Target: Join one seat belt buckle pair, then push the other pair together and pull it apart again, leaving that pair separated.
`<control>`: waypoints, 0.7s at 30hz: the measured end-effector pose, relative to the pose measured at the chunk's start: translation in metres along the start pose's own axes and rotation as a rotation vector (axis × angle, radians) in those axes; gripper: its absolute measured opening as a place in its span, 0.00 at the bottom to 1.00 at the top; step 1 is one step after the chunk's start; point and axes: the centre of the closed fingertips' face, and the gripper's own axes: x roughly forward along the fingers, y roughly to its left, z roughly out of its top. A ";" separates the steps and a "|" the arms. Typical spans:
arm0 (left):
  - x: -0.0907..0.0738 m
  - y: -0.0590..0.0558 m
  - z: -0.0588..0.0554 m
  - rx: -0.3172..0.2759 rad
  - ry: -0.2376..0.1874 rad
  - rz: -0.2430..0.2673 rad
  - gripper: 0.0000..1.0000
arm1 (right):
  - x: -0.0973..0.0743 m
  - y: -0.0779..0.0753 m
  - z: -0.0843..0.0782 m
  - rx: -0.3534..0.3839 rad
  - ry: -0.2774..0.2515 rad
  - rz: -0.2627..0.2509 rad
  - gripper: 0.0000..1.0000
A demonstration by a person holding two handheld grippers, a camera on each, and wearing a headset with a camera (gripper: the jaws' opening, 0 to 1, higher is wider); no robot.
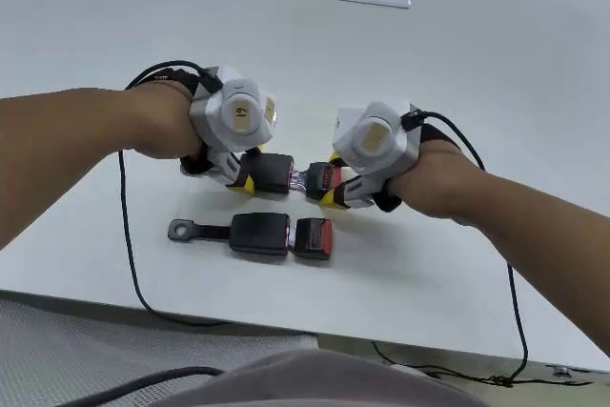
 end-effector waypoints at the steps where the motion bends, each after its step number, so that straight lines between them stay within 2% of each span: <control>1: -0.001 -0.001 0.001 0.001 0.001 0.000 0.32 | 0.000 0.000 0.000 -0.002 0.002 0.001 0.31; 5: -0.001 0.000 0.000 -0.001 0.001 0.000 0.32 | 0.002 -0.002 0.002 -0.006 0.012 0.002 0.30; 9: 0.001 0.002 -0.001 -0.010 -0.001 0.002 0.31 | 0.010 -0.002 0.015 -0.001 0.005 0.000 0.30; 21: 0.003 0.006 -0.006 -0.028 0.007 0.007 0.32 | 0.009 -0.002 0.014 0.000 0.013 -0.004 0.31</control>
